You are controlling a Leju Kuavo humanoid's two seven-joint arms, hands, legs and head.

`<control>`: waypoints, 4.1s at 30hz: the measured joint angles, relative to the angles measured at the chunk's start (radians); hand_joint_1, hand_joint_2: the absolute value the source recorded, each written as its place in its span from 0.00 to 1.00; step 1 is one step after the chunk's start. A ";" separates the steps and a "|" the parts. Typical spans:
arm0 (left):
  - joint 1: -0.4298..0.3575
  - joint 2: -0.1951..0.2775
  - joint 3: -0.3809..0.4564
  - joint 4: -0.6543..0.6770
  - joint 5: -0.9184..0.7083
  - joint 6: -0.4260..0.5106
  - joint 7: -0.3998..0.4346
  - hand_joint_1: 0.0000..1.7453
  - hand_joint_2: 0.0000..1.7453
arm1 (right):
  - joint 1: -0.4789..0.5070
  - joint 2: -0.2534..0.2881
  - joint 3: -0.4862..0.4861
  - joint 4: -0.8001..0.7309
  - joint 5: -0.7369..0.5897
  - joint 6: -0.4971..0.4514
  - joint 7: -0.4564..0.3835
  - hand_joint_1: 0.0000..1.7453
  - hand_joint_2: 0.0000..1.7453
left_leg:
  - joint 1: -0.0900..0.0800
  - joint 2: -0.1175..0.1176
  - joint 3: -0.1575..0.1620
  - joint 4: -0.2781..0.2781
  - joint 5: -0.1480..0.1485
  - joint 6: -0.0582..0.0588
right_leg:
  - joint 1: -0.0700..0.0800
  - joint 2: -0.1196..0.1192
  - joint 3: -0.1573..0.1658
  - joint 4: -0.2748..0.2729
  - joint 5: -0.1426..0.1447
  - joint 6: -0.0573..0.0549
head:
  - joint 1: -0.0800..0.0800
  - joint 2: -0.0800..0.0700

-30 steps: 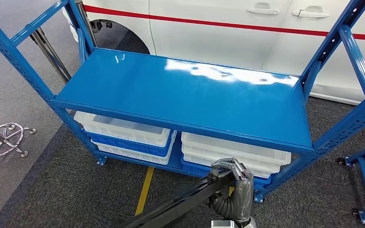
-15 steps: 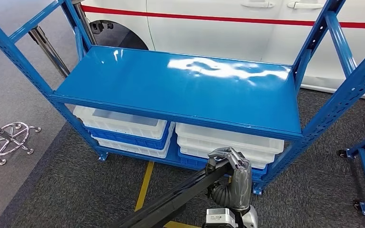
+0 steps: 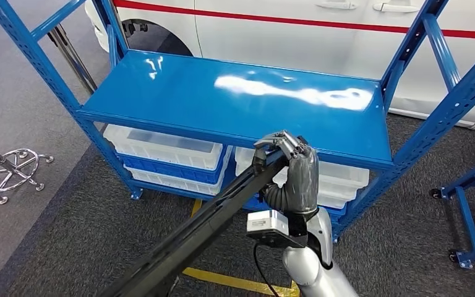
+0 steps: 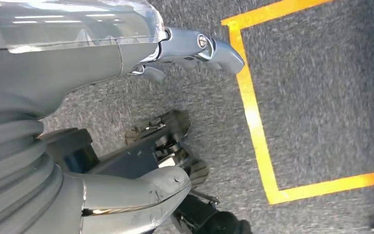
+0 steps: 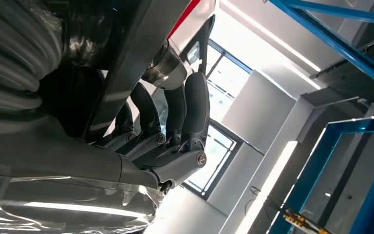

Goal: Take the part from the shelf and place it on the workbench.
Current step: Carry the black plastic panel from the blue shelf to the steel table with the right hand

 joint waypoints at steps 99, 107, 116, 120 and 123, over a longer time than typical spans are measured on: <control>-0.024 -0.019 -0.007 0.000 -0.006 0.006 0.028 0.00 1.00 | -0.134 0.025 0.150 0.085 -0.021 -0.053 0.034 1.00 1.00 | 0.002 -0.010 -0.096 0.039 0.061 -0.040 | 0.013 -0.002 0.226 -0.283 0.034 -0.020 | -0.001 0.000; -0.022 -0.019 -0.007 0.000 -0.006 0.005 0.028 0.00 1.00 | -0.133 0.027 0.150 0.093 -0.021 -0.053 0.034 1.00 1.00 | 0.018 -0.013 -0.164 0.328 -0.138 -0.090 | 0.004 -0.011 0.127 -0.286 0.129 -0.051 | -0.002 0.000; -0.026 -0.019 -0.007 0.000 -0.006 0.004 0.027 0.00 1.00 | -0.136 0.030 0.150 0.095 -0.020 -0.053 0.034 1.00 1.00 | 0.009 -0.014 0.094 0.000 -0.097 -0.038 | 0.003 -0.013 0.059 -0.289 0.210 -0.008 | -0.001 0.000; -0.026 -0.020 -0.007 0.000 -0.006 0.004 0.028 0.00 1.00 | -0.136 0.028 0.149 0.097 -0.016 -0.055 0.034 1.00 1.00 | 0.011 -0.007 0.043 -0.007 -0.042 -0.006 | 0.001 -0.005 0.005 -0.119 0.036 0.002 | 0.000 0.000; -0.023 -0.020 -0.007 0.000 -0.011 0.004 0.028 0.00 1.00 | -0.131 0.024 0.149 0.098 -0.005 -0.059 0.034 1.00 1.00 | 0.009 -0.007 -0.011 0.001 -0.007 -0.009 | 0.001 -0.003 0.004 0.008 0.014 0.006 | 0.000 0.000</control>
